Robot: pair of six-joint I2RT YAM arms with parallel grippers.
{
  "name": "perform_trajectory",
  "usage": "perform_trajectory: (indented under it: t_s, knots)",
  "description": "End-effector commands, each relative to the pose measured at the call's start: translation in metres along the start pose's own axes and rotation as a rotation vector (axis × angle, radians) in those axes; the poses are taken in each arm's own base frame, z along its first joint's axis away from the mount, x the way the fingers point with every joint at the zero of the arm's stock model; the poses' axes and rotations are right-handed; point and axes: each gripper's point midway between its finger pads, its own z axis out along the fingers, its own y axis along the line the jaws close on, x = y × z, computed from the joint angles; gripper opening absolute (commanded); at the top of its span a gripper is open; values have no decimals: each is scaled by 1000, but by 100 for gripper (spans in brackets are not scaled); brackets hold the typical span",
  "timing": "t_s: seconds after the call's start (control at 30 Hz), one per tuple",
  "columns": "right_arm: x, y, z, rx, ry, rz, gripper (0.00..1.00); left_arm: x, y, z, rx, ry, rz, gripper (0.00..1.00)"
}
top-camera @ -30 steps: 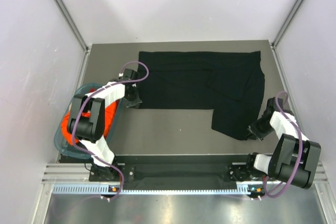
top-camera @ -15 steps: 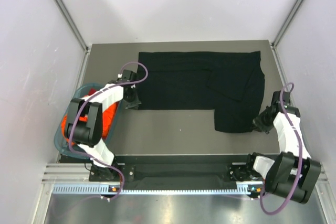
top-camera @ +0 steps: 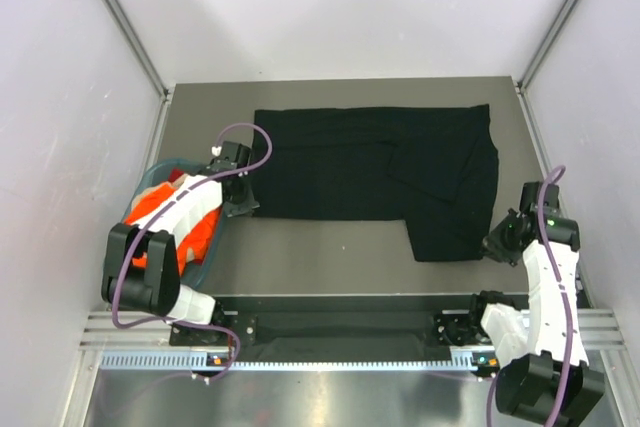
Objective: Fold and stack the t-shirts
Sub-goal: Fold the tshirt
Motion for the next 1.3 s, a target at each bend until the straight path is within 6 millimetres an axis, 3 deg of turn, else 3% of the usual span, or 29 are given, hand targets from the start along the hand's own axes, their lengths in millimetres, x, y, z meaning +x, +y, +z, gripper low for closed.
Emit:
perform_trajectory:
  t_s: [0.0, 0.1, 0.2, 0.23, 0.27, 0.33, 0.4, 0.43, 0.47, 0.53, 0.57, 0.63, 0.67, 0.93, 0.97, 1.03, 1.07, 1.13, 1.27]
  knots:
    - [0, -1, -25, -8, -26, -38, 1, 7, 18, -6, -67, 5, 22, 0]
    - [-10, 5, -38, -27, -66, -52, 0, 2, 16, -9, -62, -12, 24, 0]
    - [-34, 21, -44, -57, -116, -65, 0, -14, 11, -14, -58, -49, 26, 0]
    - [-52, 36, -52, -98, -168, -68, 0, -20, 9, -15, -57, -57, 28, 0]
    - [-61, 43, -51, -106, -169, -70, 0, -36, 2, -22, -44, -90, 23, 0]
    - [-88, 63, -62, -151, -234, -69, 0, -45, -4, -19, -44, -83, 22, 0]
    - [-103, 76, -57, -147, -208, -65, 0, -66, -14, -19, -41, -103, 20, 0]
    - [-118, 87, -66, -172, -235, -64, 0, -73, -17, -20, -42, -107, 20, 0]
    - [-128, 95, -58, -168, -218, -64, 0, -88, -23, -20, -42, -132, 22, 0]
    - [-150, 110, -66, -192, -253, -63, 0, -104, -29, -20, -37, -159, 23, 0]
    - [-160, 117, -59, -190, -250, -55, 0, -117, -37, -20, -25, -173, 22, 0]
    - [-178, 130, -64, -219, -278, -49, 0, -127, -43, -19, -20, -169, 23, 0]
    - [-182, 138, -54, -225, -249, -51, 0, -136, -48, -22, -16, -180, 19, 0]
    - [-223, 201, -37, -399, -265, -107, 0, -145, -55, 27, -57, -112, 62, 0]
    - [-226, 205, -22, -391, -244, -108, 0, -145, -56, 35, -64, -102, 70, 0]
    - [-232, 222, -18, -430, -243, -122, 0, -145, -54, 41, -75, -89, 78, 0]
    - [-232, 227, -5, -432, -216, -116, 0, -145, -54, 49, -79, -82, 84, 0]
    - [-239, 241, -5, -463, -220, -125, 0, -142, -48, 54, -84, -38, 77, 0]
    - [-247, 260, 3, -482, -224, -150, 0, -159, -45, 54, -65, -37, 25, 0]
